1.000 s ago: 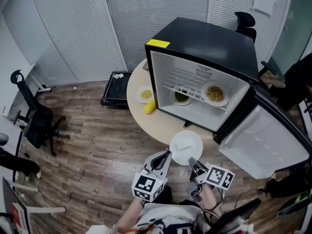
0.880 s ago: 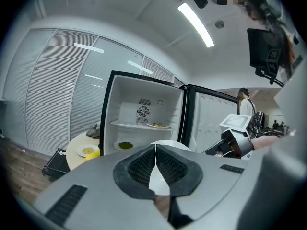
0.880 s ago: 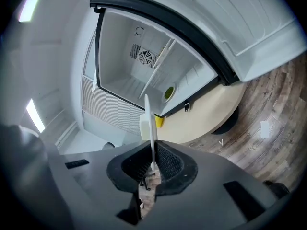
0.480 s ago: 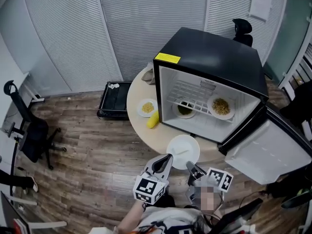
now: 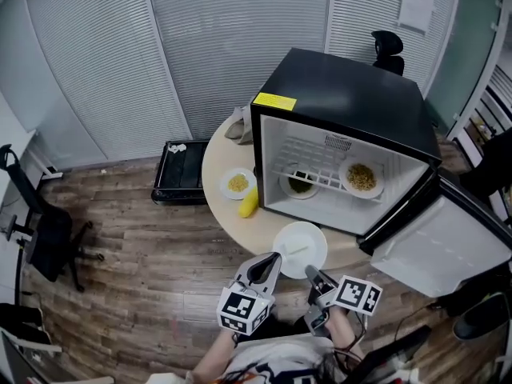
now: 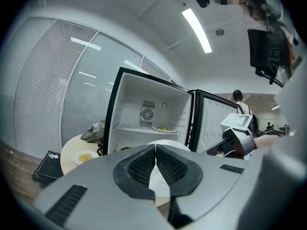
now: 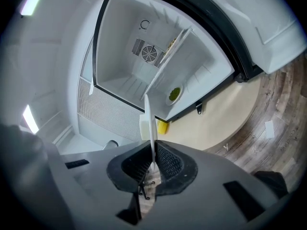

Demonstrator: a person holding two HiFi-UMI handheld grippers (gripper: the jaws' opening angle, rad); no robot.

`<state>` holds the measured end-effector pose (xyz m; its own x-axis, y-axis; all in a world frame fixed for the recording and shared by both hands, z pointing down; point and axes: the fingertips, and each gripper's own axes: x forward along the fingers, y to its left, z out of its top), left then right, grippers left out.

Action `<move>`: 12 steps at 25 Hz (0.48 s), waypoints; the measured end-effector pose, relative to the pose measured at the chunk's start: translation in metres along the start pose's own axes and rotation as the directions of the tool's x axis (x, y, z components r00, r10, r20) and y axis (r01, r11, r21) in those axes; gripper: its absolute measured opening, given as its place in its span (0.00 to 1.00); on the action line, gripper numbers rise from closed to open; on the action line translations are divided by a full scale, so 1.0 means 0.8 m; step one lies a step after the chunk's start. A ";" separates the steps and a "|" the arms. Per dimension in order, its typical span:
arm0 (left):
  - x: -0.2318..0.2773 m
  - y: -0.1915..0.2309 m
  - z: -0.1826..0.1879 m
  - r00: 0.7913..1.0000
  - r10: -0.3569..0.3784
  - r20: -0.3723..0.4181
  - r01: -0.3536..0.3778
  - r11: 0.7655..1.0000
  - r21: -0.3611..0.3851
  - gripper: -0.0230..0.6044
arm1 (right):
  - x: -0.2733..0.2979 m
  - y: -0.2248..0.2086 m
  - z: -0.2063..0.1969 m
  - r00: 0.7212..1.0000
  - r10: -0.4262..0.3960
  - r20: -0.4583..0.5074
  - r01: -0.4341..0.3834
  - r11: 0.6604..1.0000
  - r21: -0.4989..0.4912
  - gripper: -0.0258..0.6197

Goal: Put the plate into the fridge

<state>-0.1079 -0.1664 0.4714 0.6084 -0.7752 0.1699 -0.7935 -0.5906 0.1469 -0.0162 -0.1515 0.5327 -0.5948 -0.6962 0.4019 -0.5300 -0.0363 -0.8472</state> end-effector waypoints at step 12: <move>0.006 -0.007 0.001 1.000 -0.017 -0.004 0.017 1.000 -0.021 0.06 | -0.004 0.014 0.064 0.993 0.006 0.116 -0.001 0.999 -0.045 0.08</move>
<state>-0.1008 -0.1666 0.4709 0.6223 -0.7638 0.1716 -0.7823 -0.5991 0.1706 0.0106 -0.1860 0.5041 -0.5240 -0.7748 0.3538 -0.5560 -0.0035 -0.8312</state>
